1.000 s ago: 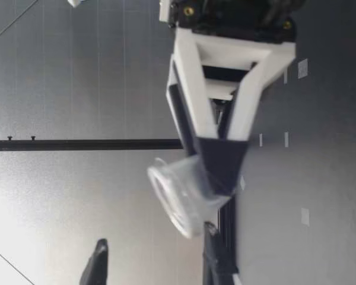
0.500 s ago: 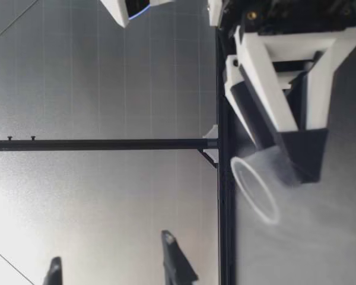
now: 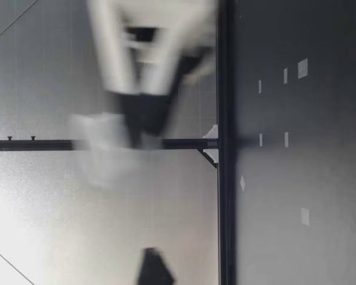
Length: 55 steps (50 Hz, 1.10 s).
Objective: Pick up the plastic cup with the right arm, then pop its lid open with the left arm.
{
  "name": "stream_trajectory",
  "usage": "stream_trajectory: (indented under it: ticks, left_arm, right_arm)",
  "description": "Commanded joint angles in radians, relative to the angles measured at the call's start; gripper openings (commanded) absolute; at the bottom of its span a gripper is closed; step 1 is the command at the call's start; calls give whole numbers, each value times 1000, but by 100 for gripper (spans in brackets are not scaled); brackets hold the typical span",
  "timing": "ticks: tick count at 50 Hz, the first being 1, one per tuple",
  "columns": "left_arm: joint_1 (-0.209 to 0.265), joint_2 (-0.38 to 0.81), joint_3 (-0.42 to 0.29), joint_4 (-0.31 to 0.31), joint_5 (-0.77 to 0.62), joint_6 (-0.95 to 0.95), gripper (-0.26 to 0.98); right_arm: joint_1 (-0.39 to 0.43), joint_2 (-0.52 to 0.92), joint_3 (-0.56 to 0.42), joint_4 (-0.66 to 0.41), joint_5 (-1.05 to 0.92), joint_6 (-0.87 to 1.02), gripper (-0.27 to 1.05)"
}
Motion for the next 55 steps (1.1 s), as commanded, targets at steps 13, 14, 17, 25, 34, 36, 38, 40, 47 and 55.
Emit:
stream_trajectory:
  ticks: [13,14,17,25,34,36,38,40,47,55]
  left_arm:
    - [-3,-58,-80,0,238,502,77]
    - [-3,-57,-86,-2,245,508,77]
    - [-3,-55,-98,0,265,514,77]
    - [-3,-55,-97,-2,284,500,77]
    - [-2,-57,-101,-2,282,492,77]
    - [-3,-57,-101,-2,284,492,77]
    - [-3,-57,-101,-2,284,492,77]
    - [-3,-57,-101,-2,282,491,77]
    - [-2,-55,-101,-2,284,491,77]
    - [-2,-55,-100,-2,284,489,77]
  right_arm:
    - [20,44,-14,-21,-216,-84,24]
    - [18,49,-18,-21,-215,-86,24]
    - [20,55,-28,-20,-212,-89,24]
    - [18,48,-31,-21,-170,-98,24]
    - [18,48,-29,-21,-166,-98,24]
    - [18,46,-29,-21,-164,-98,24]
    - [18,46,-31,-21,-164,-98,24]
    - [18,46,-29,-21,-164,-98,24]
    - [18,49,-29,-21,-163,-98,24]
    - [18,48,-29,-21,-161,-98,24]
